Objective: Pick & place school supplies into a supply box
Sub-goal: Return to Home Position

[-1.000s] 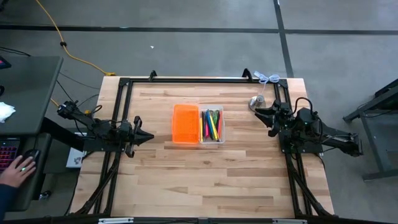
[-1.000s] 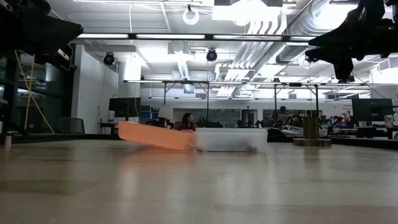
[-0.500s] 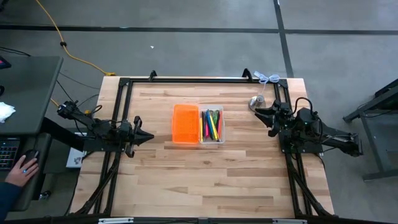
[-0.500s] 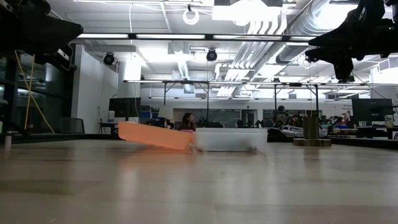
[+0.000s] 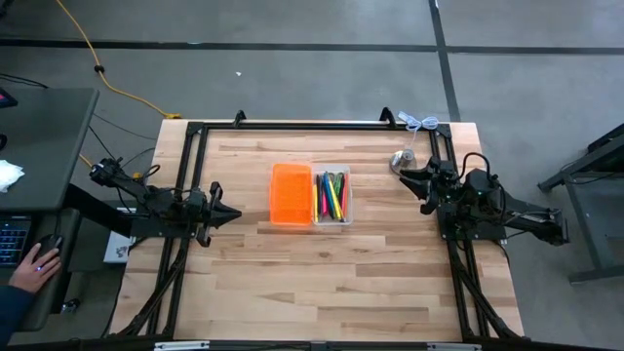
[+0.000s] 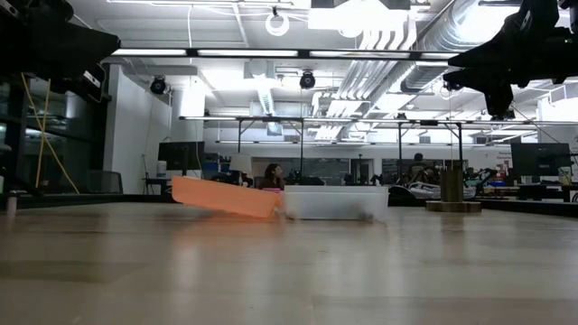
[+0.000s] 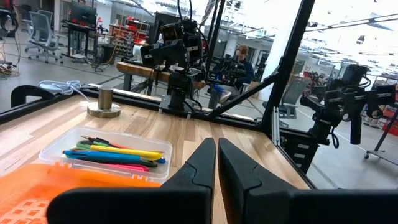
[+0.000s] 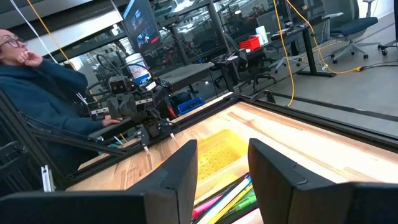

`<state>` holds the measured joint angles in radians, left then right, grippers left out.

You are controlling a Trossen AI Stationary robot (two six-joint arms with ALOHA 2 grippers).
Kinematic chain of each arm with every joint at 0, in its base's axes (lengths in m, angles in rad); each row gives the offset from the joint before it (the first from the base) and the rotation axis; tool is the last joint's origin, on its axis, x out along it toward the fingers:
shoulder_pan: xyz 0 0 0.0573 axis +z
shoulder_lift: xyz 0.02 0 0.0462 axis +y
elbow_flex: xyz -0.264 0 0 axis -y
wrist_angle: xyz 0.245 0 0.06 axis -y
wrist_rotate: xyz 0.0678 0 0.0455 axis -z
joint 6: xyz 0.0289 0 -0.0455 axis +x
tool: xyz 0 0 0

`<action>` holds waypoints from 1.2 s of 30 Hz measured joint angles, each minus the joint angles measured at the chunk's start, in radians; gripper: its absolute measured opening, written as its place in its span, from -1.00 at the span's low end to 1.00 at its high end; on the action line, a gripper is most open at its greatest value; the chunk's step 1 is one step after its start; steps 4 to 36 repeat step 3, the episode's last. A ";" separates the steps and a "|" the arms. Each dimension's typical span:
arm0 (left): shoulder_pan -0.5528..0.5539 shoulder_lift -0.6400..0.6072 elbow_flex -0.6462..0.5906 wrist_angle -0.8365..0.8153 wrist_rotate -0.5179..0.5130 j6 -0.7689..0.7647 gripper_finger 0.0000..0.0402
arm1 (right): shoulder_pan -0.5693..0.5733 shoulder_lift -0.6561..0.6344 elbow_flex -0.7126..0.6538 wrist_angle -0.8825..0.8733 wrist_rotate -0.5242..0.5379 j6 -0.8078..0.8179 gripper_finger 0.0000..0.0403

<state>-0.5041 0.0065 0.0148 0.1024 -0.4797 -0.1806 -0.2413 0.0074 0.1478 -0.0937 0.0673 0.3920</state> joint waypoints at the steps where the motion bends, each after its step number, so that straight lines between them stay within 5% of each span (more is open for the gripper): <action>1: 0.000 0.000 0.000 0.000 0.000 0.000 -0.76 | 0.000 0.000 0.000 0.000 0.000 0.000 -0.41; 36: 0.000 0.000 0.000 0.000 0.000 0.000 -0.76 | 0.000 0.000 0.000 0.000 0.000 0.000 -0.41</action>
